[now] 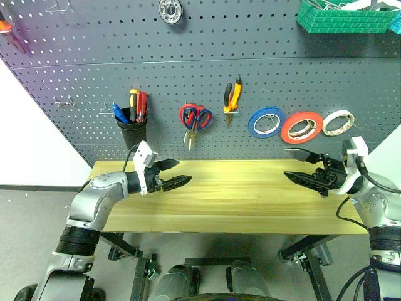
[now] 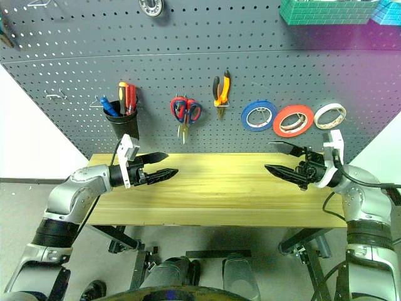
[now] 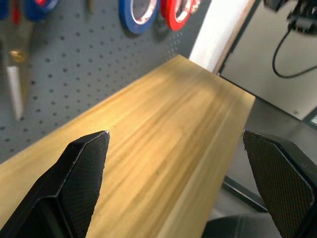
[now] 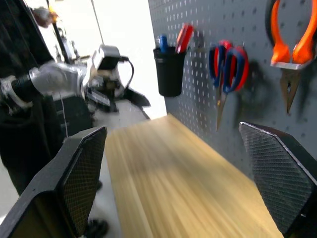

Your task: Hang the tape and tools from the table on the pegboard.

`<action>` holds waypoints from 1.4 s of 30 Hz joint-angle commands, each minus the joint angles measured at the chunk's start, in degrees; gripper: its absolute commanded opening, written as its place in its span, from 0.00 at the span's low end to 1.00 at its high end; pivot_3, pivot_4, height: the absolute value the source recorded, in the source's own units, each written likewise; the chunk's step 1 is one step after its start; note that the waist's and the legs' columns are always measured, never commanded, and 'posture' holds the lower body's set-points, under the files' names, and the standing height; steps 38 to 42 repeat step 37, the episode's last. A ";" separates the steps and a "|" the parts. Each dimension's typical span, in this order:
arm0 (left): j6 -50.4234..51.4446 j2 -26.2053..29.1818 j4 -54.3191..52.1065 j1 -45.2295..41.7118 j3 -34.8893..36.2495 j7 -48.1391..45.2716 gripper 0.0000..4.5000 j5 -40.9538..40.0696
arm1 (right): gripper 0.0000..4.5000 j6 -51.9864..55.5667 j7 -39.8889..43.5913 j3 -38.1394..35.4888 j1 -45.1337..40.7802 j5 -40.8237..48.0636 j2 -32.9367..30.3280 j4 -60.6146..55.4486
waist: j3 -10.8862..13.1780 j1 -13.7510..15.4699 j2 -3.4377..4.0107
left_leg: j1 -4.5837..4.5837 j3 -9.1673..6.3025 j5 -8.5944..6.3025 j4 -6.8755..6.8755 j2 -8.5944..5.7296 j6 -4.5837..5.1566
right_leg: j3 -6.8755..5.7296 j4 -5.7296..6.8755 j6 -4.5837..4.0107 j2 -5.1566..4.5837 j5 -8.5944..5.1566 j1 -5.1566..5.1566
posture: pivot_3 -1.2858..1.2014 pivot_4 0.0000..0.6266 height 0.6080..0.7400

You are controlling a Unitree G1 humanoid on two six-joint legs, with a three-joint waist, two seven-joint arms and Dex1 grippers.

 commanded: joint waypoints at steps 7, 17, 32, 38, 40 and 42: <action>-5.27 0.08 -1.53 0.99 1.63 0.47 1.00 1.00 | 1.00 -2.60 -1.72 0.88 0.90 -0.88 2.63 -0.90 | -0.30 0.04 0.05 | 0.06 0.00 0.00 -0.01 0.00 0.00 | 0.01 0.02 0.00 0.01 0.00 0.01 | 0.48 0.00 1.00; -6.23 0.28 -2.25 1.25 1.86 1.65 1.00 1.13 | 1.00 -3.78 -3.92 1.50 2.09 -1.24 4.79 -1.88 | -0.38 0.08 0.06 | 0.08 0.00 0.00 -0.02 0.00 0.00 | 0.03 0.02 -0.01 0.01 0.00 0.01 | 0.48 0.00 1.00; -6.17 -0.24 -1.85 0.13 1.45 2.27 1.00 1.31 | 1.00 -4.14 -5.96 1.39 2.87 -0.93 5.49 -3.45 | -0.39 -0.08 0.07 | 0.09 0.00 -0.01 -0.02 0.00 0.00 | 0.03 0.02 -0.01 0.01 0.00 0.01 | 0.47 0.00 1.00; -5.79 -0.31 -1.76 -0.60 1.35 1.98 1.00 0.95 | 1.00 -3.78 -6.39 1.22 2.75 -0.50 5.46 -3.91 | -0.40 -0.11 0.06 | 0.09 0.00 -0.01 -0.02 0.00 0.00 | 0.03 0.02 -0.01 0.01 0.00 0.01 | 0.47 0.00 1.00; -5.79 -0.31 -1.76 -0.60 1.35 1.98 1.00 0.95 | 1.00 -3.78 -6.39 1.22 2.75 -0.50 5.46 -3.91 | -0.40 -0.11 0.06 | 0.09 0.00 -0.01 -0.02 0.00 0.00 | 0.03 0.02 -0.01 0.01 0.00 0.01 | 0.47 0.00 1.00; -5.79 -0.31 -1.76 -0.60 1.35 1.98 1.00 0.95 | 1.00 -3.78 -6.39 1.22 2.75 -0.50 5.46 -3.91 | -0.40 -0.11 0.06 | 0.09 0.00 -0.01 -0.02 0.00 0.00 | 0.03 0.02 -0.01 0.01 0.00 0.01 | 0.47 0.00 1.00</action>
